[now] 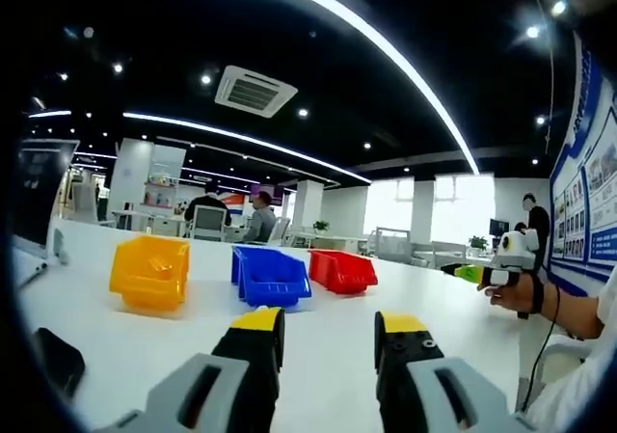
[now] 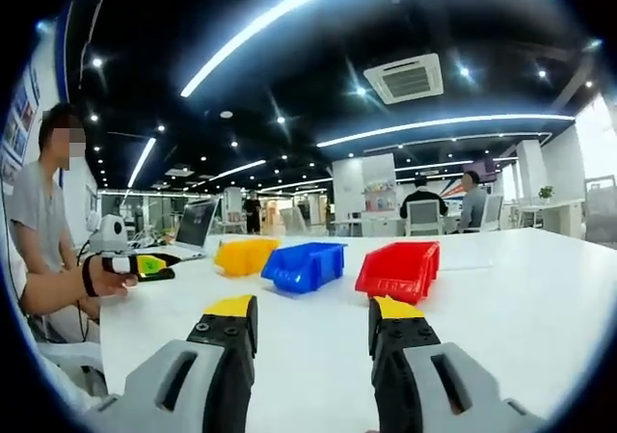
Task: Take apart the toy blocks one by one and place each separated block into its matching bin, sorting the blocks by their type until all the connected pieces are disassembled and separated into the correct bins
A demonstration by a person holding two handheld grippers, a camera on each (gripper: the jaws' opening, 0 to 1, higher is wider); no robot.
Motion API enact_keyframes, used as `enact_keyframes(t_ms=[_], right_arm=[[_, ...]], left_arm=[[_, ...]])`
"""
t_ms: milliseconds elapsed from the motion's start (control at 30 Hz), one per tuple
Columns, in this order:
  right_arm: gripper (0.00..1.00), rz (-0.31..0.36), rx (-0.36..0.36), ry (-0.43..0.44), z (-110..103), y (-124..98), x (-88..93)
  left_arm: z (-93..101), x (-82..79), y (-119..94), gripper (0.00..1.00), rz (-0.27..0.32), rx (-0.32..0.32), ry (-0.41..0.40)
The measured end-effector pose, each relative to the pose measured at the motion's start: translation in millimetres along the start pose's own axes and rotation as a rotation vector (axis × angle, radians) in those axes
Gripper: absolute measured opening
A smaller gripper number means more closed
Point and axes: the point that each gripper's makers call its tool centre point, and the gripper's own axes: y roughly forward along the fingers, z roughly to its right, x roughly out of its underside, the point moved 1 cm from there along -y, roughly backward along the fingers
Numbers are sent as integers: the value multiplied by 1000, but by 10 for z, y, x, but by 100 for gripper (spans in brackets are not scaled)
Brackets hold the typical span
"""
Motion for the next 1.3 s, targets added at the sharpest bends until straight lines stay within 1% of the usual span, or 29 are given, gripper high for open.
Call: enact_keyframes(t_ms=[133,467,667,1000,1167,1300], right_arm=[[46,3,2,2,2,-8,-3],[46,2,7,2,-23,-28,-1],[45,-2,3,6,-50,-16,13],[44,-6,10,4,-38,-34,22],[43,-9,18,7,-24,-50,38],[43,-9,20,5,-12,-59,40]], left_arm=[[7,-19,-4,39,3,1,5],[-4,13,-15,39,1,-2,0],[-6,-13,-20,39,9,-1,-1],[0,17,-14,39,4,-5,-1],[-21,76,-3,39,-5,-11,-12],[22,36,-8,39,3,-3,-1]])
